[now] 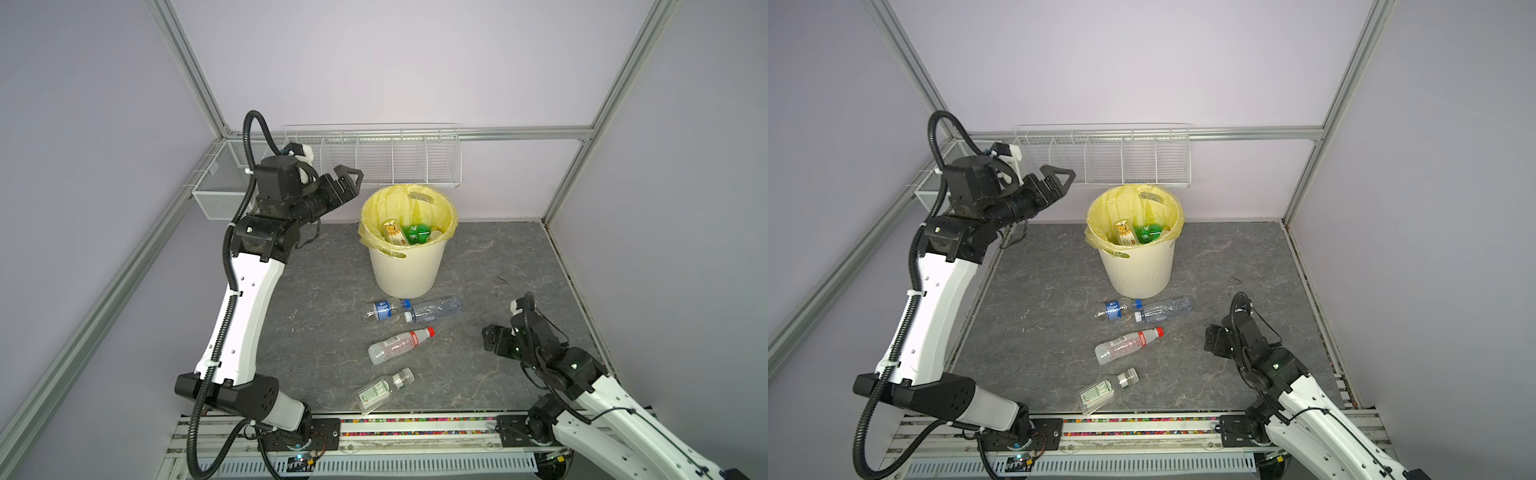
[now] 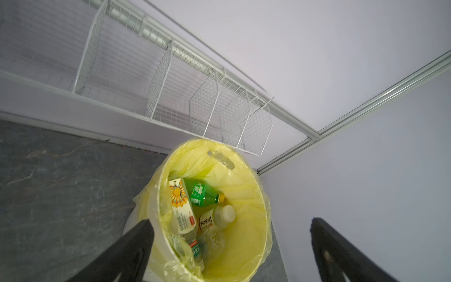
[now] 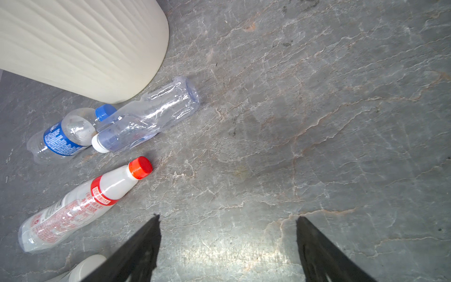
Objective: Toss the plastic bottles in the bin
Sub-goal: 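Draw the left gripper back while the right gripper reaches toward the small square bottle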
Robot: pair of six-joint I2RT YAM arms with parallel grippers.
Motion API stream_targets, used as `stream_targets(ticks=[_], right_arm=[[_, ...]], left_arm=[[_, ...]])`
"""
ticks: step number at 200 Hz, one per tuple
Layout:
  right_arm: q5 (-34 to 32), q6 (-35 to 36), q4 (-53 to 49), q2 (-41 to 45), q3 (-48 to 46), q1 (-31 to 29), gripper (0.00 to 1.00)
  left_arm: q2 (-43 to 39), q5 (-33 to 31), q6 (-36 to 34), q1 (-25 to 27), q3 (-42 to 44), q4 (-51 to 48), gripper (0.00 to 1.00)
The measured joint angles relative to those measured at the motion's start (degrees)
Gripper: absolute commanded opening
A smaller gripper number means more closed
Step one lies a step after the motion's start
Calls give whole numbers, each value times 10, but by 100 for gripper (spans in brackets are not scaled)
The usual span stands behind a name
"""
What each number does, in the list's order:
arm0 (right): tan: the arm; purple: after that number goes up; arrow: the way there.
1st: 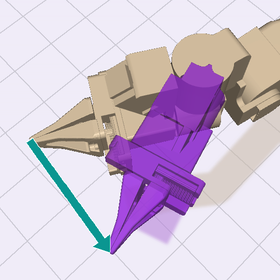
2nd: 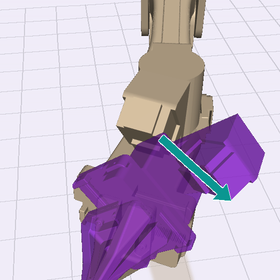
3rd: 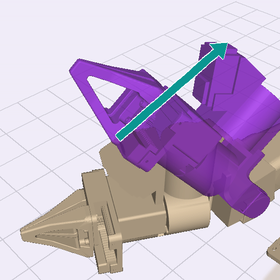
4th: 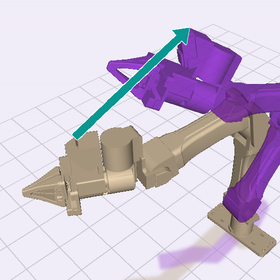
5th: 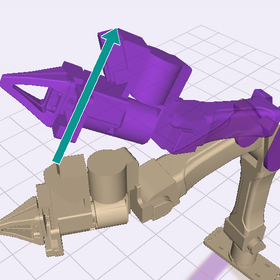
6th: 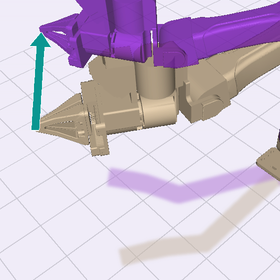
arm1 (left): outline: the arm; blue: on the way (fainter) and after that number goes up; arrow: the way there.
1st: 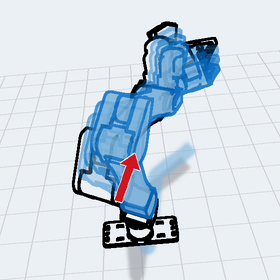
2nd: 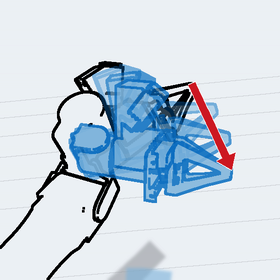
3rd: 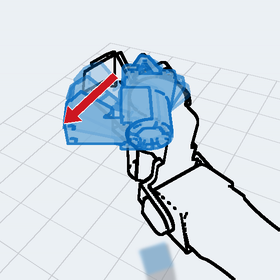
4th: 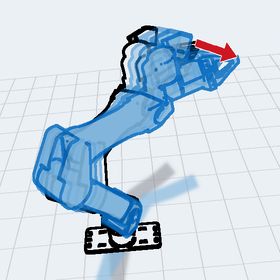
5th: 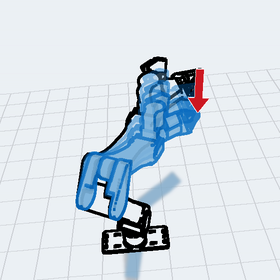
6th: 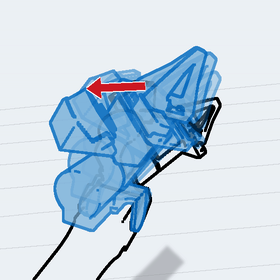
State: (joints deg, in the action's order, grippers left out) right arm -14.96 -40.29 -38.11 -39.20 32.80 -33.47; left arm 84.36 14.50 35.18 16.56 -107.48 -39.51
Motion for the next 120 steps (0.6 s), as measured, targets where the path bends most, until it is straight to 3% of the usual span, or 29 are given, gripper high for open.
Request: stream_targets(ticks=[120], right_arm=[[19,-37,27,-13,0,-36,88]], left_arm=[[-154,-38,-16,-5,341,52,100]])
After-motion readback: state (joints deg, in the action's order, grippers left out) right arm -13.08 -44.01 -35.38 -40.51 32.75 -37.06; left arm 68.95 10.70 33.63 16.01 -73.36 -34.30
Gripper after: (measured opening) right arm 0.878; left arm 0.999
